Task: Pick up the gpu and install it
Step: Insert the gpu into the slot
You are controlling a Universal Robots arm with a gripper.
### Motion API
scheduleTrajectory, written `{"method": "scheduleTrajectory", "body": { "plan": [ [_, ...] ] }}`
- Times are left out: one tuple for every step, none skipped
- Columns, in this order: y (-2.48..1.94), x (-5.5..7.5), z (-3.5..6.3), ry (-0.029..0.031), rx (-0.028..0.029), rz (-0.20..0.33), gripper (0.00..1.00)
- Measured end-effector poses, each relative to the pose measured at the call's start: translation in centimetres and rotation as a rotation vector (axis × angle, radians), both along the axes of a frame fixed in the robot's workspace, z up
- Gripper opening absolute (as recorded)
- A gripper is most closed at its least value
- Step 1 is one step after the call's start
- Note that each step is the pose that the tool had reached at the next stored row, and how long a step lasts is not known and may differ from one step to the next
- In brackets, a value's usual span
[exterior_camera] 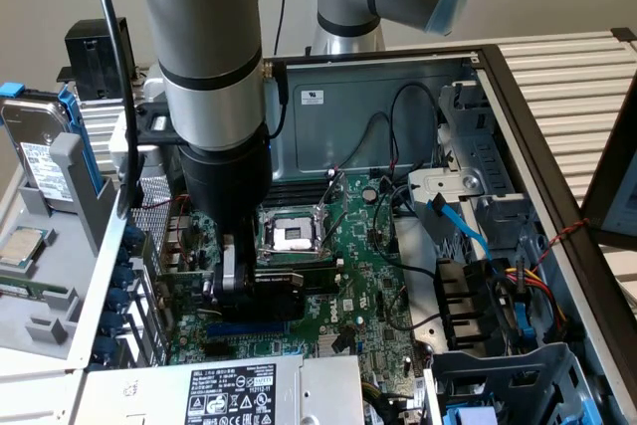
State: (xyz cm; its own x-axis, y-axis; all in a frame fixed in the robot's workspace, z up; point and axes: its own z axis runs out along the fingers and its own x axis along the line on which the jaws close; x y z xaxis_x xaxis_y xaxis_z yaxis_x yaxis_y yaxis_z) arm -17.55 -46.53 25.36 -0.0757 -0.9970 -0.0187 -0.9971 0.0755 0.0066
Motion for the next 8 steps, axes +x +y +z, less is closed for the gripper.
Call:
{"method": "scheduleTrajectory", "body": {
  "plan": [
    [0.00, 0.00, 0.00, 0.0000, 0.0000, 0.001, 0.27],
    [0.00, 0.00, 0.00, 0.0000, 0.0000, 0.001, 0.27],
    [0.01, 0.00, -0.01, -0.0001, 0.0001, 0.002, 0.27],
    [0.01, 0.00, -0.01, -0.0001, 0.0001, 0.003, 0.27],
    [0.01, 0.00, -0.01, -0.0001, 0.0001, 0.004, 0.27],
    [0.01, 0.00, -0.01, -0.0001, 0.0001, 0.005, 0.27],
    [0.01, 0.00, 0.00, 0.0000, 0.0000, 0.006, 0.27],
    [0.02, 0.01, -0.01, -0.0001, 0.0001, 0.007, 0.27]
  ]
}}
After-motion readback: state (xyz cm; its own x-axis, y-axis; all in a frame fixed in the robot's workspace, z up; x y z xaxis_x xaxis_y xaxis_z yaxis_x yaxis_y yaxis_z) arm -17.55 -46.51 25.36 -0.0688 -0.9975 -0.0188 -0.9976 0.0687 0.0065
